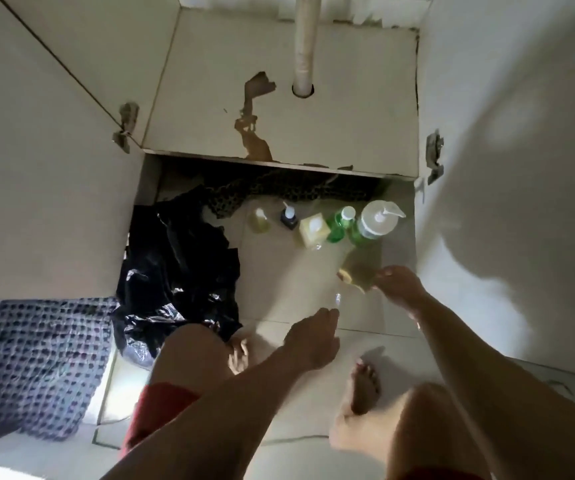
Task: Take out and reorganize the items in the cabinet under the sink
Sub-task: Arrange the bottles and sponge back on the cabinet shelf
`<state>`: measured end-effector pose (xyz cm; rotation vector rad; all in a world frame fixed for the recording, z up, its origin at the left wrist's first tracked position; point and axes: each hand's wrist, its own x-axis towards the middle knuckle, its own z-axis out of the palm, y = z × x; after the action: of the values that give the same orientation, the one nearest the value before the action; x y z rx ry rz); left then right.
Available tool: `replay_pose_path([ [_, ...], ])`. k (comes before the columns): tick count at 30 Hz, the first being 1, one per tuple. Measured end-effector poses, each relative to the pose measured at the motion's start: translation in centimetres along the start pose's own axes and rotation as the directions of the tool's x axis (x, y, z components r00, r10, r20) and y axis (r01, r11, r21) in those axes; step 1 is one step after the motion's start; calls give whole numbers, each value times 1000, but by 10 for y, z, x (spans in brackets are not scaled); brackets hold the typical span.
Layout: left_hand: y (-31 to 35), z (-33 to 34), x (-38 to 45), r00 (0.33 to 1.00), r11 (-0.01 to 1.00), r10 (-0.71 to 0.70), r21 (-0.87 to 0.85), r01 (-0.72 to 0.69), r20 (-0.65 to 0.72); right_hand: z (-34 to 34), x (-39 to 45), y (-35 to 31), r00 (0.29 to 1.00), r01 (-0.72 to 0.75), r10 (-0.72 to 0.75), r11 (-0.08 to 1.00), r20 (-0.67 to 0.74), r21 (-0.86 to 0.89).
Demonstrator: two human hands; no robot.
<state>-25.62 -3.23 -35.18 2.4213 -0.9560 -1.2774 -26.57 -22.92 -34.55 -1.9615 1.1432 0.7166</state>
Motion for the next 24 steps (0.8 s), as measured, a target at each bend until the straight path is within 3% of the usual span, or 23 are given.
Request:
replay_pose_path([
  [4,-6,10,111,991,992,124,32,-123,-44,2,82,16,996,30,-39,995,-83,-98],
  [7,-5,13,189,982,978,82,-177,-113,-172,1,139,28,980,58,-78,992,-183,-113],
  [11,-3,33,262,936,900,99,-371,-229,-337,-1,204,37,950,137,-119,990,-288,44],
  [14,-4,56,292,929,900,87,-373,-228,-359,-4,234,39,923,301,-263,948,-282,102],
  [18,-6,66,307,905,897,88,-361,-253,-416,-8,240,32,855,443,-427,896,-294,-12],
  [24,-6,51,314,896,889,33,-397,-228,-442,-3,243,30,815,494,-457,869,-356,17],
])
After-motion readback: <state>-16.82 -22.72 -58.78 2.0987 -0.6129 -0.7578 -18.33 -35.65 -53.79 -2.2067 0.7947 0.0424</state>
